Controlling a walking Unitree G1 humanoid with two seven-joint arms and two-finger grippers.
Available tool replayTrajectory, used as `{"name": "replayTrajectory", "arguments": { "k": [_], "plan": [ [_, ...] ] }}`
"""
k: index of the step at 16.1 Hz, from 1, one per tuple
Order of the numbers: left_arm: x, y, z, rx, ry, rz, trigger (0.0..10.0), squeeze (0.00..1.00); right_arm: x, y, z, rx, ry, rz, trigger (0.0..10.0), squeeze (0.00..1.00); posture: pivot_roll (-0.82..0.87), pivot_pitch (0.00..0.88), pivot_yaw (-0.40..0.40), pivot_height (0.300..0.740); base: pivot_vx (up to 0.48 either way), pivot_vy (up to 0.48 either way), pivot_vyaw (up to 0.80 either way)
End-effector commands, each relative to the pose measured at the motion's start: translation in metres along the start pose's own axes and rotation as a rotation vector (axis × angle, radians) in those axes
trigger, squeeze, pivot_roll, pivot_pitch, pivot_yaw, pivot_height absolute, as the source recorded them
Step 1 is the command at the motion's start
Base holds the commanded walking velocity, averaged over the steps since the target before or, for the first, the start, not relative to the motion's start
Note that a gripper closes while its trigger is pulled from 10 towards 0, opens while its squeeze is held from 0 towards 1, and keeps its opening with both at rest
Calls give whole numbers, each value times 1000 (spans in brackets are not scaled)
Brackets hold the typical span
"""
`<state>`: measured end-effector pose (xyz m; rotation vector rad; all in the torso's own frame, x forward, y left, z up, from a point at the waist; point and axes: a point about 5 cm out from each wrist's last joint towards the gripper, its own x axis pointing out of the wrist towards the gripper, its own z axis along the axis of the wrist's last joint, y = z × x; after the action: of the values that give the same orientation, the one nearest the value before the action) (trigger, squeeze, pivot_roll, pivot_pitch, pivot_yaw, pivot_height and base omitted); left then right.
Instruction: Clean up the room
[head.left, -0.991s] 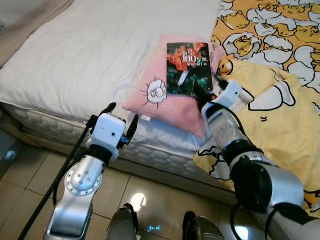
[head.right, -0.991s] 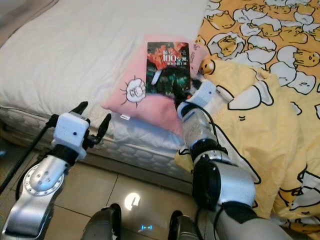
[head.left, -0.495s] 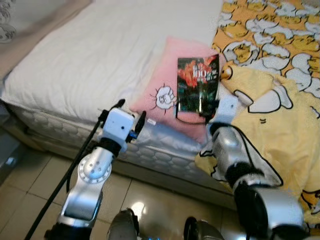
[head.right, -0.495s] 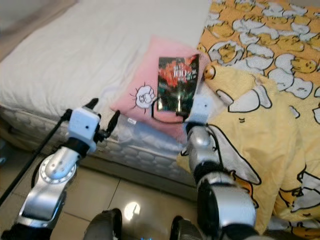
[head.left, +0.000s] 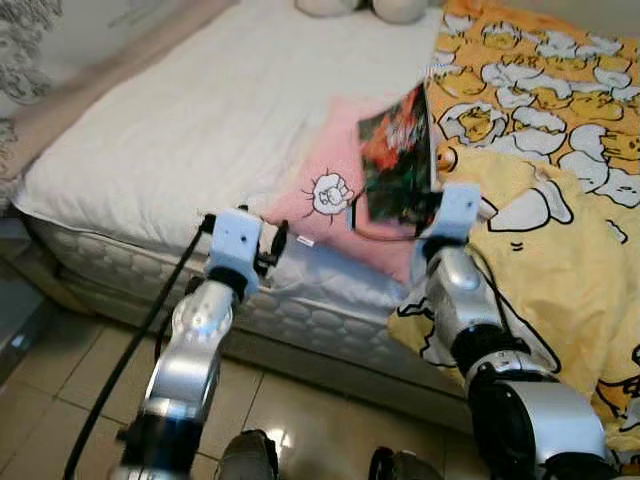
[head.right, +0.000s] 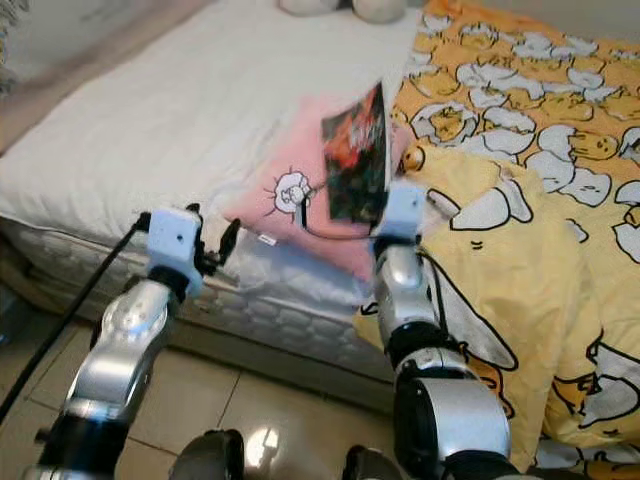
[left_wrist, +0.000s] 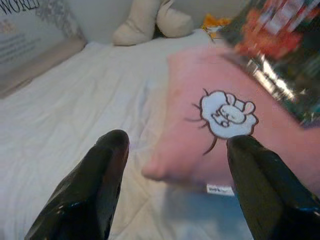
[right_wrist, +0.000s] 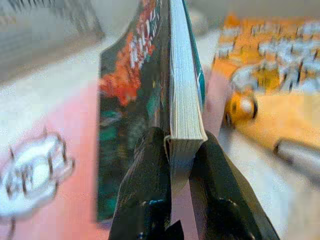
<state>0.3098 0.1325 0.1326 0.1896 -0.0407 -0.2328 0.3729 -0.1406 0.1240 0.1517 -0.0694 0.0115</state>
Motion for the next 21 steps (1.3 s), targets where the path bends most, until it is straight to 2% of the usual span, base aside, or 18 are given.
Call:
{"name": "replayTrajectory", "arguments": {
  "k": [1, 3, 4, 6, 7, 8, 9, 12, 13, 17, 19, 21],
  "plan": [
    [4, -2, 2, -14, -18, -1, 10000, 0, 9, 0, 30, 21, -141, 1, 0, 0, 160, 0, 4, 740, 0, 0, 0],
    [15, -4, 4, -22, -31, -16, 10000, 0, 9, -3, 39, 38, -182, -5, 0, 0, 133, 0, 17, 740, 0, 0, 0],
    [22, -5, 3, -52, -19, -14, 10000, 0, 5, -6, 43, 30, -215, -14, 0, 0, 114, 0, 22, 740, 0, 0, 0],
    [31, -5, 0, -120, -3, -11, 10000, 0, -14, -17, 46, -88, -273, -40, 0, 0, 87, 0, 30, 740, 0, 0, 0],
    [33, -5, 0, -142, -7, -17, 10000, 0, -28, -25, 41, -172, -271, -70, 0, 0, 76, 0, 29, 740, 0, 0, 0],
    [33, -5, -3, -180, -7, -24, 10000, 0, -51, -37, 26, -303, -236, -109, 0, 0, 66, 0, 19, 740, 0, 480, 0],
    [33, -5, -4, -198, -8, -24, 10000, 0, -60, -40, 20, -345, -219, -117, 0, 0, 65, 0, 17, 740, 0, 480, 0],
    [34, 3, -17, -278, 8, 57, 10000, 0, -99, -63, -21, -352, -34, -218, 0, 0, 54, 0, -1, 740, 0, 480, 0],
    [33, 7, -23, -294, 23, 84, 10000, 0, -105, -69, -25, -341, -7, -256, 0, 0, 52, 0, -3, 740, 0, 480, 0],
    [31, 9, -29, -232, 27, 48, 10000, 0, -118, -75, -30, -334, 26, -264, 0, 0, 34, 0, 23, 740, 0, 480, 0],
    [34, 9, -25, -216, 7, 65, 10000, 0, -113, -69, -27, -301, 5, -231, 0, 0, 26, 0, 32, 740, 0, 480, 0],
    [35, 2, -25, -228, 6, 77, 10000, 0, -109, -64, -23, -288, -12, -207, 0, 0, 15, 0, 42, 740, 0, 480, 0]
  ]
}}
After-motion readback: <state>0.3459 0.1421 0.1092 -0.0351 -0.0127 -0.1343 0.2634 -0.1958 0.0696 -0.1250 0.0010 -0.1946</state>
